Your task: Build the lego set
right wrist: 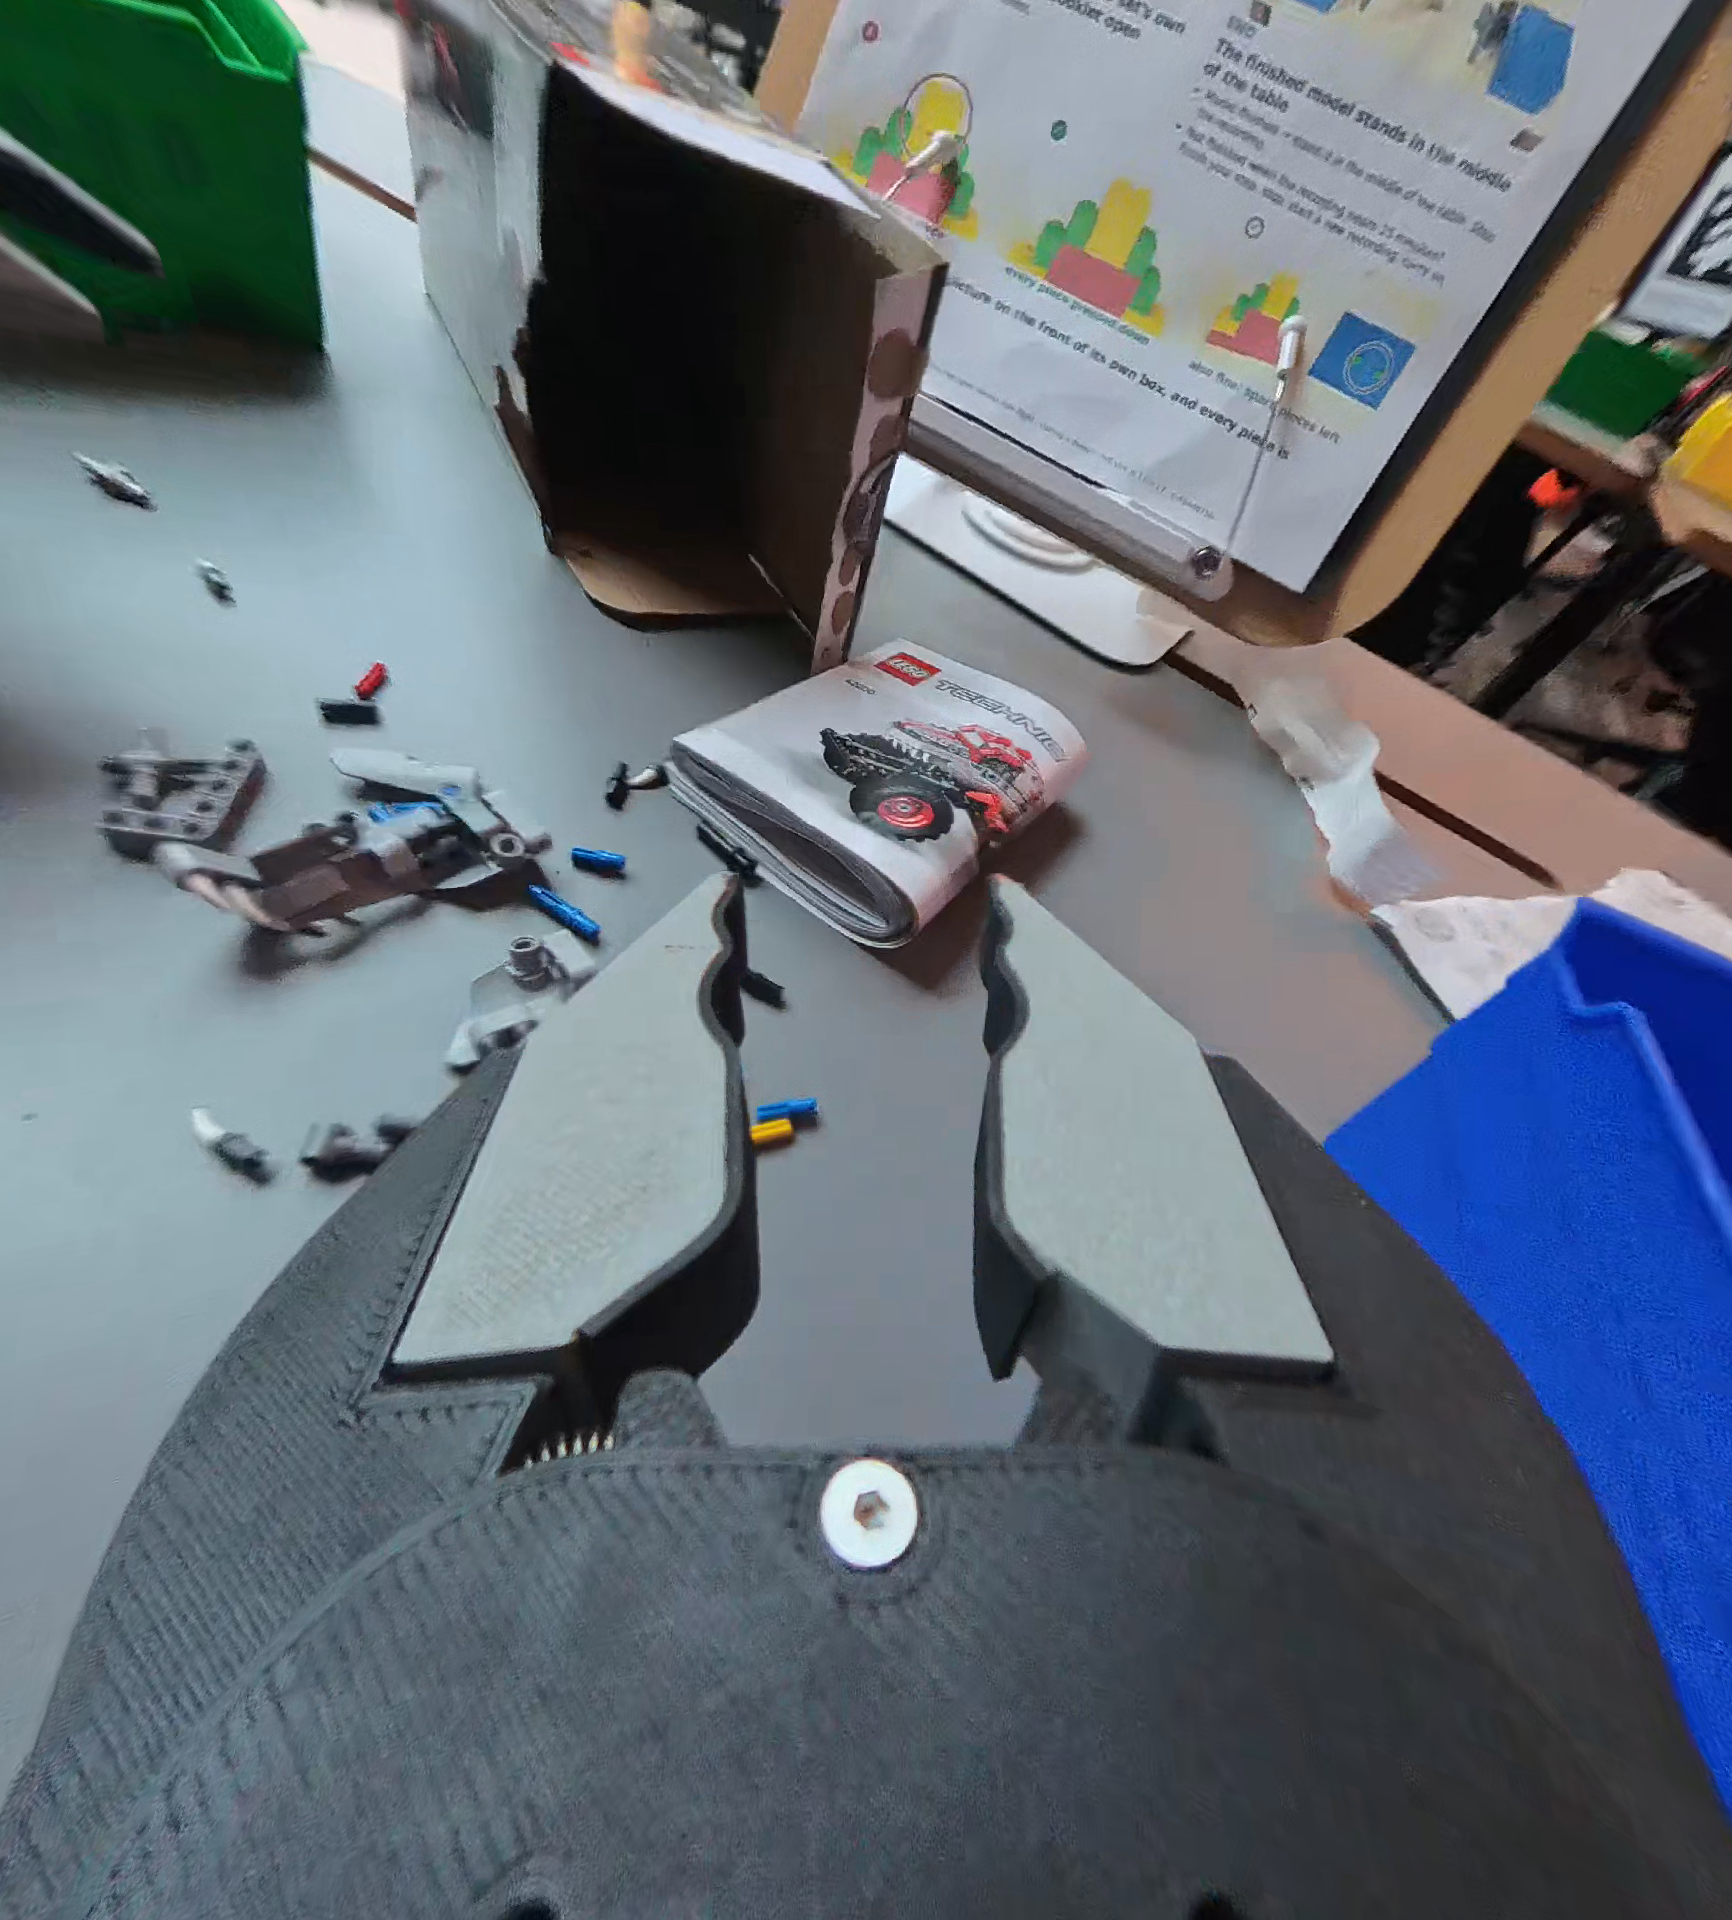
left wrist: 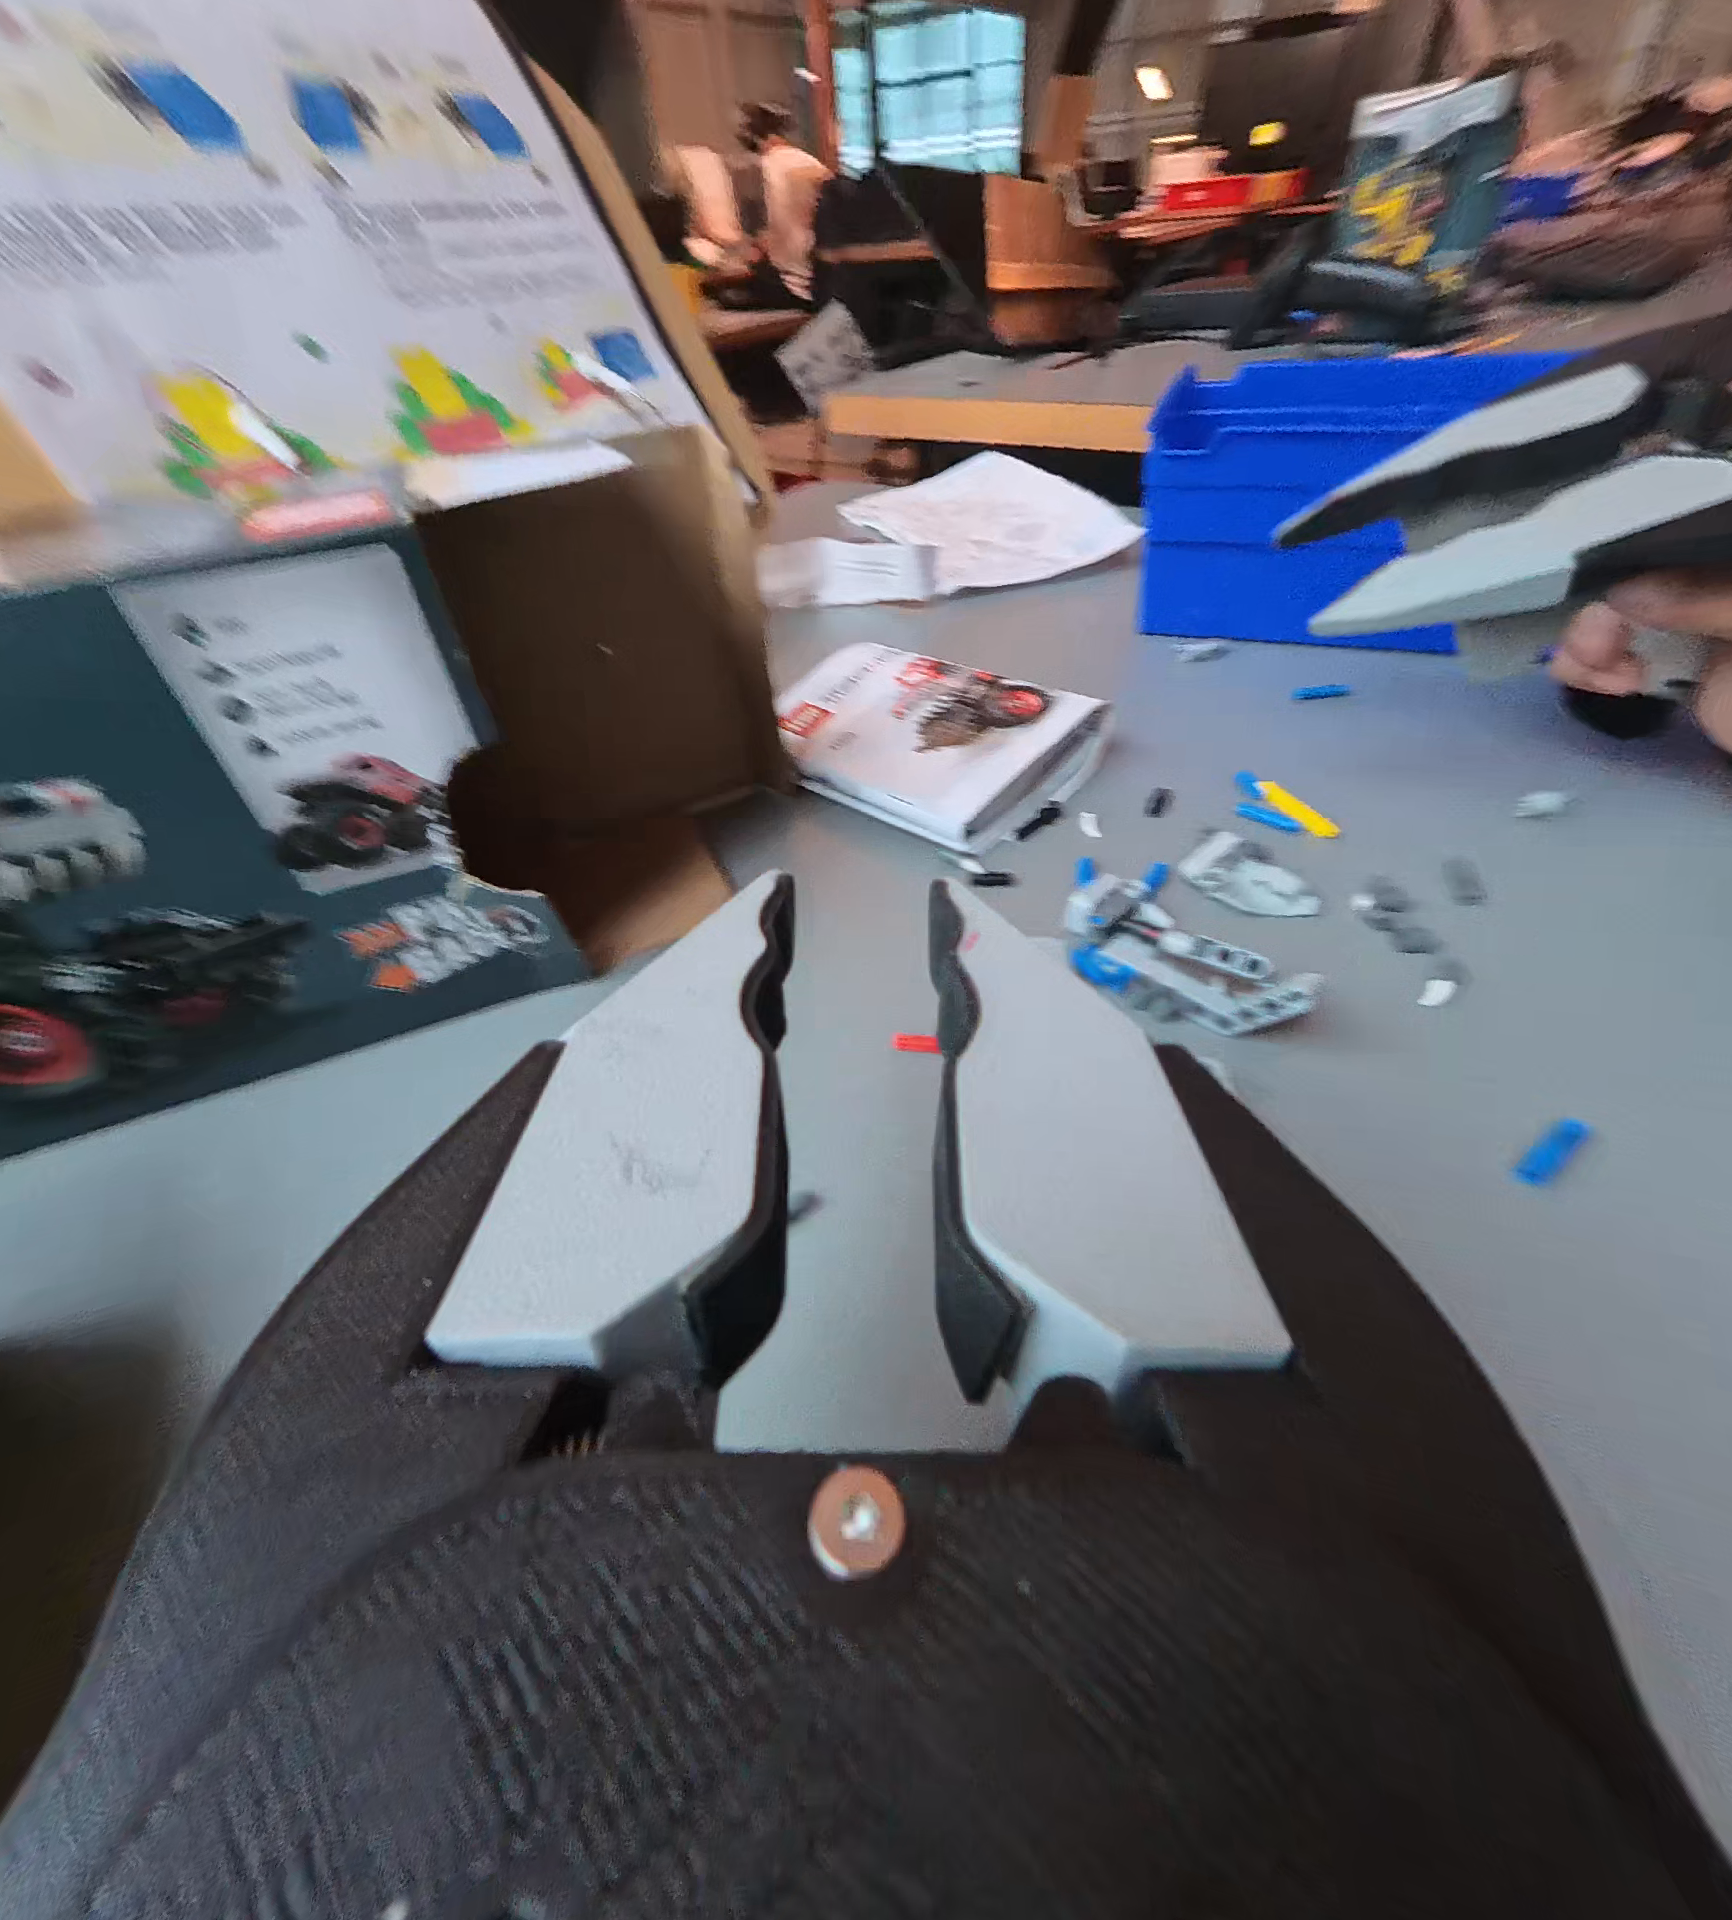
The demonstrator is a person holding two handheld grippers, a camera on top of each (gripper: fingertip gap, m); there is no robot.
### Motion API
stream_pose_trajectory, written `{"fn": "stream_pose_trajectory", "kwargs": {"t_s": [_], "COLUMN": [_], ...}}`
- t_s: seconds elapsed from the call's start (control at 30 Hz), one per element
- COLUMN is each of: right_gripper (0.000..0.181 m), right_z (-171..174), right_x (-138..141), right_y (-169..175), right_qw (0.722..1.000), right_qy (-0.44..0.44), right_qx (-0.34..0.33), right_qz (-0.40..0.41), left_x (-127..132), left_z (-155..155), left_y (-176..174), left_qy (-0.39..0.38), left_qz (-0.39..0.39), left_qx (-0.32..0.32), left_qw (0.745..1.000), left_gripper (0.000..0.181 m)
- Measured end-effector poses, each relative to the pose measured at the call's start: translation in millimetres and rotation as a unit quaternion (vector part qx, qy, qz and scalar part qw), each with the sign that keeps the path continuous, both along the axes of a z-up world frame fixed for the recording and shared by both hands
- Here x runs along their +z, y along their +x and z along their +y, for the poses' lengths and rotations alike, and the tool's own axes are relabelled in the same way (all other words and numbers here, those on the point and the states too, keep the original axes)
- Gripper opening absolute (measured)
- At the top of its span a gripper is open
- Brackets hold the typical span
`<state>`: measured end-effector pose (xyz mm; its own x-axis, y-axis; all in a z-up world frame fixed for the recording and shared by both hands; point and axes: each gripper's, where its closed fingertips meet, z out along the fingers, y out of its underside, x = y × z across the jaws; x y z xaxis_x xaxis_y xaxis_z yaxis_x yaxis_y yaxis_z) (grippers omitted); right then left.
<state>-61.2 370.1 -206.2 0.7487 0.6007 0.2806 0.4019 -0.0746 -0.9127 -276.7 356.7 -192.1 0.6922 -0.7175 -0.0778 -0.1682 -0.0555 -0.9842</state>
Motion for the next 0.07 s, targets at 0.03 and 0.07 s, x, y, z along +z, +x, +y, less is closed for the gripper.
{"fn": "stream_pose_trajectory", "kwargs": {"t_s": [0.03, 0.07], "right_gripper": [0.034, 0.026], "right_z": [4.5, 8.0], "right_x": [-8.0, -11.7], "right_y": [0.0, 0.8], "right_qw": [1.000, 0.999], "right_qy": [0.022, 0.028], "right_qx": [-0.007, -0.013], "right_qz": [-0.017, -0.043], "left_x": [2.1, 2.1], "left_z": [2.8, 5.3], "left_y": [-3.0, -5.4], "left_qy": [0.024, 0.041], "left_qz": [0.018, 0.038], "left_qx": [0.026, 0.049], "left_qw": [0.999, 0.997], "left_gripper": [0.022, 0.021]}}
